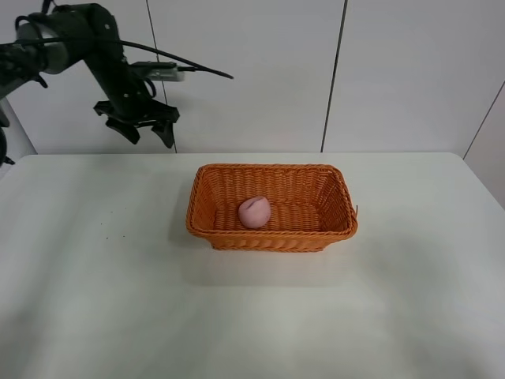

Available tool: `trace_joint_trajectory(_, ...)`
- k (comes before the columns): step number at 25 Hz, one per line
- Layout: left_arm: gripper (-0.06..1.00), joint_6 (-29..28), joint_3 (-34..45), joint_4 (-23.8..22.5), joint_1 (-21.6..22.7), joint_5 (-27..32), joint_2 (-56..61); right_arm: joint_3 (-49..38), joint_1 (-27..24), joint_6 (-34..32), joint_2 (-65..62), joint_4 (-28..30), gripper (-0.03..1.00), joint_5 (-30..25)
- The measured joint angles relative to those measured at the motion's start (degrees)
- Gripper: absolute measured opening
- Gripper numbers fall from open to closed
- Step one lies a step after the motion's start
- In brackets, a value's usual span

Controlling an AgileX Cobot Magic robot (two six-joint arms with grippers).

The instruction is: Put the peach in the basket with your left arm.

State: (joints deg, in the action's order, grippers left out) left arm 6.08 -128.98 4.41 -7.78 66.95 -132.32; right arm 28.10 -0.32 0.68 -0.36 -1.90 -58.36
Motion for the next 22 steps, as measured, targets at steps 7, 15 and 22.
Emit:
trace_joint_trajectory(7, 0.77, 0.19, 1.75, -0.58, 7.96, 0.0, 0.0, 0.0, 0.0, 0.0, 0.0, 0.0, 0.69, 0.0)
trace_joint_trajectory(15, 0.76, 0.19, 4.28, -0.18, 7.92, 0.0, 2.72, 0.0, 0.0, 0.0, 0.0, 0.0, 0.69, 0.0)
trace_joint_trajectory(22, 0.76, -0.05, 22.4, -0.18, 7.92, -0.05, 17.89, 0.0, 0.0, 0.0, 0.0, 0.0, 0.69, 0.0)
